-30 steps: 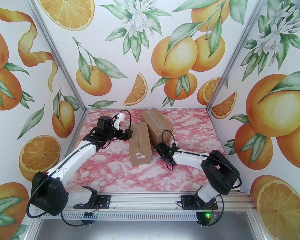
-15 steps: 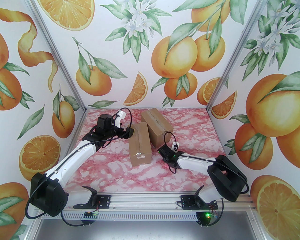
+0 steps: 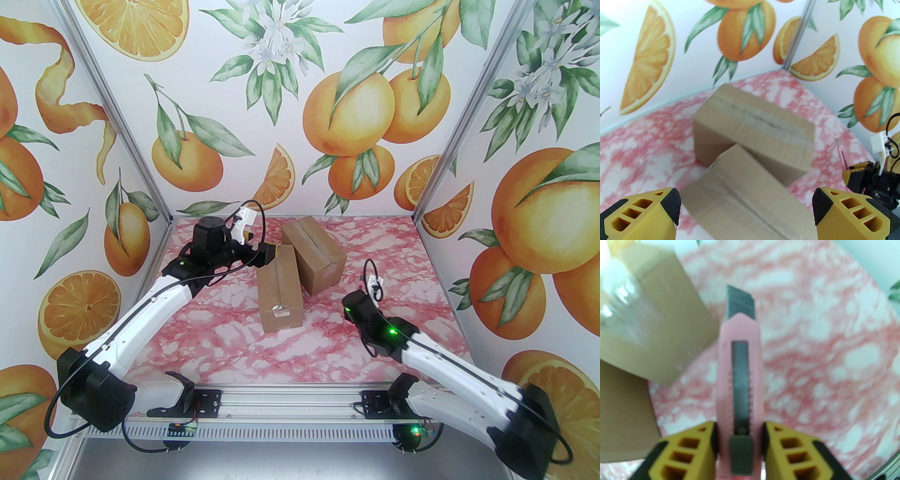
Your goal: Unpack the express box
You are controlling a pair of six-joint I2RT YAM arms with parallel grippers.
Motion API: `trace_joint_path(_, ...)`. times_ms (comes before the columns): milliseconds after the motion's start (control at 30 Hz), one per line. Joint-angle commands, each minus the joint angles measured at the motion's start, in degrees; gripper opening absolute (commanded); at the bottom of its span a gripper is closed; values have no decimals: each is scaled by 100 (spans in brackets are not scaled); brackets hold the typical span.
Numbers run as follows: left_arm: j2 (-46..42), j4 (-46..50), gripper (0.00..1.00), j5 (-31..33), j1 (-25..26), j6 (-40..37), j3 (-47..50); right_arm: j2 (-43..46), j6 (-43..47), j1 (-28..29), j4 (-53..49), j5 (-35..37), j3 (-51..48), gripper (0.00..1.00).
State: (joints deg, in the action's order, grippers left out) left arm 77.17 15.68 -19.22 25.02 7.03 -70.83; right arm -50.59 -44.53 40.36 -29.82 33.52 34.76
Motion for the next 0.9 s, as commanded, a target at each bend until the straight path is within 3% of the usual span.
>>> trace_joint_path(0,298,-231,96,-495,175,110,-428,363,1312,-27,265,271,221,36)
trace_joint_path(300,772,-661,93,-1356,642,121,-974,-370,3321,-27,1250,-907,1469,38)
trace_joint_path(533,877,-990,91,-1690,880,140,-963,-984,3876,-19,1802,-1958,2054,38)
trace_joint_path(867,1253,-1048,89,-1398,891,476,-1139,-1199,4229,77,2583,-2185,1982,38)
